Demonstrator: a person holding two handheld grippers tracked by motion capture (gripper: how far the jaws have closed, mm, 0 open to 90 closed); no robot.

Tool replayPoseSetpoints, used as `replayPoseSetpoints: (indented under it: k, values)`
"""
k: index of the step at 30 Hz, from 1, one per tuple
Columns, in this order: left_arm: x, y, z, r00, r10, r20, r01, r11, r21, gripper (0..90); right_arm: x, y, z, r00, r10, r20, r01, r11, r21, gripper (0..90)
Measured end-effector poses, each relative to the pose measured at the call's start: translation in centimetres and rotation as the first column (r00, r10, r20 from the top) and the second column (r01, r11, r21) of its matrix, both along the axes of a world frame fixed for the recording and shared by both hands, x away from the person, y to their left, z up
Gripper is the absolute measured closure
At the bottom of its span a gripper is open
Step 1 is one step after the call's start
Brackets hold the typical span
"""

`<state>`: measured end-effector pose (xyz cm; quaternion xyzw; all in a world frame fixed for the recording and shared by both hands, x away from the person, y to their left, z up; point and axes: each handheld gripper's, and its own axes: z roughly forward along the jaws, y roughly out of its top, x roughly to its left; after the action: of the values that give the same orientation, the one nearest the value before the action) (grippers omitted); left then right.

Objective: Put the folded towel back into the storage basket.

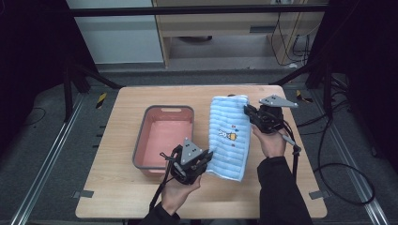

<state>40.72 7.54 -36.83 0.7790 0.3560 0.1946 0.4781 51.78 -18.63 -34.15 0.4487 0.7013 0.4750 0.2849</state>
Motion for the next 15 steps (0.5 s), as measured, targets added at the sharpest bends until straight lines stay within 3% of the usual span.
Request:
replayPoseSetpoints:
  k: [15]
  values:
    - [-0.2,3.4,2.0,0.9981,0.047,0.041,-0.046,0.9986,-0.028,84.3,0.6,3.5,2.6,0.9983,0.037,0.045,-0.038,0.999,0.008,84.0]
